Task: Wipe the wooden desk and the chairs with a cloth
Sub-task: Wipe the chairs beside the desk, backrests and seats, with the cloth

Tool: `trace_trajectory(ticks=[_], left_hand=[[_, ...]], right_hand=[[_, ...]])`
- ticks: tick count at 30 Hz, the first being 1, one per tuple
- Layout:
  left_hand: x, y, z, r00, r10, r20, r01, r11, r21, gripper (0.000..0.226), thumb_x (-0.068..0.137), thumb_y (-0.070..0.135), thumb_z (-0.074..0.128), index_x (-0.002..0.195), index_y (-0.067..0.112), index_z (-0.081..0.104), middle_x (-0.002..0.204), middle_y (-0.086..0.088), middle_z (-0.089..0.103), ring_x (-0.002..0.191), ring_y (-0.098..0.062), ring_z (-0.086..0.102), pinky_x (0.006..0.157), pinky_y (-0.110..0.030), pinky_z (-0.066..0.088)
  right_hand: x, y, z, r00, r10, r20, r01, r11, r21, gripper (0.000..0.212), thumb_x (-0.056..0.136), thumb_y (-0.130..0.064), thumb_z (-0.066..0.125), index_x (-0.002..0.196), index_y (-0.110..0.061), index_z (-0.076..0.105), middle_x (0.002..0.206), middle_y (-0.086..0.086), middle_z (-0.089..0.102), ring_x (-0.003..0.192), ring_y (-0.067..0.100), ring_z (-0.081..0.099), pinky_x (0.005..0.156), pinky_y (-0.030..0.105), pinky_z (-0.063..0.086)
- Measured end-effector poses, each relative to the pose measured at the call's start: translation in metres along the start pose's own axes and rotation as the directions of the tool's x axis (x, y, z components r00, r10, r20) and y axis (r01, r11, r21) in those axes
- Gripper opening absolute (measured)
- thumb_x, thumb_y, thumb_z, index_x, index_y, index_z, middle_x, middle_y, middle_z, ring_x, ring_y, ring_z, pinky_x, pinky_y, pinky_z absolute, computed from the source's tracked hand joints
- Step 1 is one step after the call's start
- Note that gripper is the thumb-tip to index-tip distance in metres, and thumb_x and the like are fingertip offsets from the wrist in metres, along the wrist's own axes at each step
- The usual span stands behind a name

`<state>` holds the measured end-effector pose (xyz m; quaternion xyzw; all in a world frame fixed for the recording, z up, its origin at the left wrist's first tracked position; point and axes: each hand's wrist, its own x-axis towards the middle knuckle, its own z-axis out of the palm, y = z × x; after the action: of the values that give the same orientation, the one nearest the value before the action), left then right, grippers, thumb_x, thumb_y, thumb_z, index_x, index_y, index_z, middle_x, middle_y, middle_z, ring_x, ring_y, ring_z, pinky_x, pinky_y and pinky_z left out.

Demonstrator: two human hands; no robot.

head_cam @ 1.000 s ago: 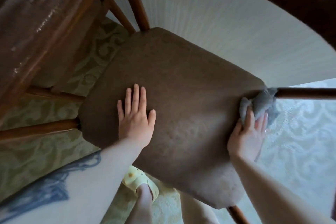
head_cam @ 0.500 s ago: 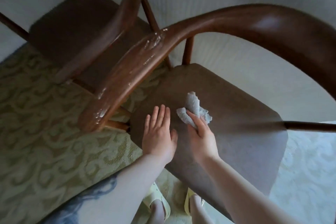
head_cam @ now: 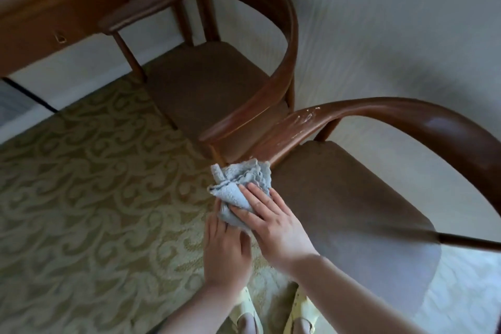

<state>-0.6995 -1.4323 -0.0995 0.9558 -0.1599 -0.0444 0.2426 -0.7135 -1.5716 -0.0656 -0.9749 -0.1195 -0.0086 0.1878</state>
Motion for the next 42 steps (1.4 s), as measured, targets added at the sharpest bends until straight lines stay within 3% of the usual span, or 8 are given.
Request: trace_trajectory(ticks=[4, 7, 10, 13, 20, 25, 33, 42], left_hand=[[0.021, -0.005, -0.003, 0.981, -0.183, -0.069, 0.183, 0.983, 0.004, 0.054, 0.097, 0.027, 0.026, 0.145, 0.008, 0.041, 0.157, -0.006, 0.029, 0.148, -0.02, 0.01, 0.119, -0.042, 0.014], [0.03, -0.001, -0.003, 0.953, -0.302, -0.006, 0.302, 0.953, 0.007, 0.053, 0.102, 0.028, 0.02, 0.154, 0.015, 0.017, 0.162, 0.0, 0.0, 0.147, -0.012, -0.012, 0.121, -0.035, -0.004], [0.041, 0.012, -0.005, 0.956, -0.292, -0.026, 0.29, 0.955, -0.058, 0.057, 0.1, 0.033, 0.012, 0.154, 0.02, 0.002, 0.16, 0.007, -0.011, 0.145, -0.007, -0.019, 0.116, -0.026, -0.015], [0.06, 0.024, 0.002, 0.96, -0.272, -0.067, 0.264, 0.958, -0.111, 0.061, 0.096, 0.036, 0.012, 0.154, 0.019, 0.004, 0.16, 0.007, -0.005, 0.146, -0.008, -0.013, 0.118, -0.027, -0.012], [0.107, 0.034, 0.016, 0.952, -0.29, -0.094, 0.293, 0.956, 0.021, 0.065, 0.095, 0.037, 0.003, 0.153, 0.015, 0.022, 0.16, 0.001, 0.019, 0.149, -0.013, 0.004, 0.12, -0.036, 0.001], [0.151, 0.051, 0.024, 0.99, -0.121, 0.077, 0.104, 0.975, 0.195, 0.057, 0.101, 0.039, 0.0, 0.155, 0.022, 0.009, 0.162, 0.001, 0.008, 0.149, -0.017, -0.001, 0.12, -0.04, 0.002], [0.171, 0.059, 0.035, 0.996, -0.04, 0.083, 0.016, 0.963, 0.269, 0.056, 0.1, 0.033, 0.008, 0.154, 0.019, 0.015, 0.159, -0.001, 0.023, 0.146, -0.02, 0.021, 0.116, -0.042, 0.025], [0.17, 0.058, 0.039, 0.996, -0.04, 0.079, 0.015, 0.957, 0.29, 0.065, 0.095, 0.043, 0.025, 0.154, 0.015, 0.017, 0.159, -0.004, 0.023, 0.145, -0.021, 0.024, 0.113, -0.046, 0.029]], right_hand=[[0.035, 0.019, 0.016, 0.993, -0.075, 0.093, 0.084, 0.991, -0.103, 0.078, 0.081, -0.013, 0.071, 0.148, -0.031, 0.034, 0.161, 0.001, 0.018, 0.149, 0.016, 0.01, 0.119, 0.037, 0.008], [0.051, 0.041, 0.017, 0.967, -0.13, 0.219, 0.171, 0.969, -0.18, 0.08, 0.09, -0.006, 0.051, 0.153, -0.035, 0.013, 0.159, -0.004, -0.013, 0.147, 0.013, -0.014, 0.12, 0.038, -0.006], [0.059, 0.073, 0.006, 0.971, 0.233, -0.06, -0.238, 0.966, -0.097, 0.079, 0.087, 0.004, 0.048, 0.152, -0.033, 0.023, 0.161, 0.002, 0.011, 0.148, 0.015, -0.002, 0.118, 0.035, -0.007], [0.047, 0.083, 0.003, 0.788, 0.592, -0.171, -0.59, 0.805, 0.063, 0.07, 0.092, 0.003, 0.044, 0.152, -0.029, 0.027, 0.16, 0.006, 0.023, 0.15, 0.019, 0.007, 0.121, 0.037, -0.001], [0.069, 0.072, 0.007, 0.995, 0.096, -0.017, -0.096, 0.995, -0.024, 0.061, 0.092, -0.011, 0.054, 0.148, -0.028, 0.037, 0.16, 0.003, 0.022, 0.149, 0.018, 0.009, 0.121, 0.038, 0.005], [0.077, 0.116, -0.023, 0.898, 0.437, -0.056, -0.44, 0.887, -0.137, 0.071, 0.099, -0.014, 0.045, 0.154, -0.036, 0.007, 0.163, -0.002, -0.007, 0.147, 0.015, -0.017, 0.12, 0.038, -0.007], [0.075, 0.128, -0.031, 0.952, 0.294, 0.087, -0.28, 0.95, -0.14, 0.058, 0.101, -0.018, 0.042, 0.153, -0.032, 0.022, 0.163, -0.002, 0.003, 0.149, 0.014, -0.011, 0.121, 0.038, -0.004], [0.099, 0.107, -0.029, 0.926, 0.374, -0.058, -0.375, 0.927, -0.007, 0.054, 0.099, -0.048, 0.024, 0.135, -0.019, 0.051, 0.16, 0.008, 0.023, 0.15, 0.023, 0.004, 0.121, 0.035, -0.005]])
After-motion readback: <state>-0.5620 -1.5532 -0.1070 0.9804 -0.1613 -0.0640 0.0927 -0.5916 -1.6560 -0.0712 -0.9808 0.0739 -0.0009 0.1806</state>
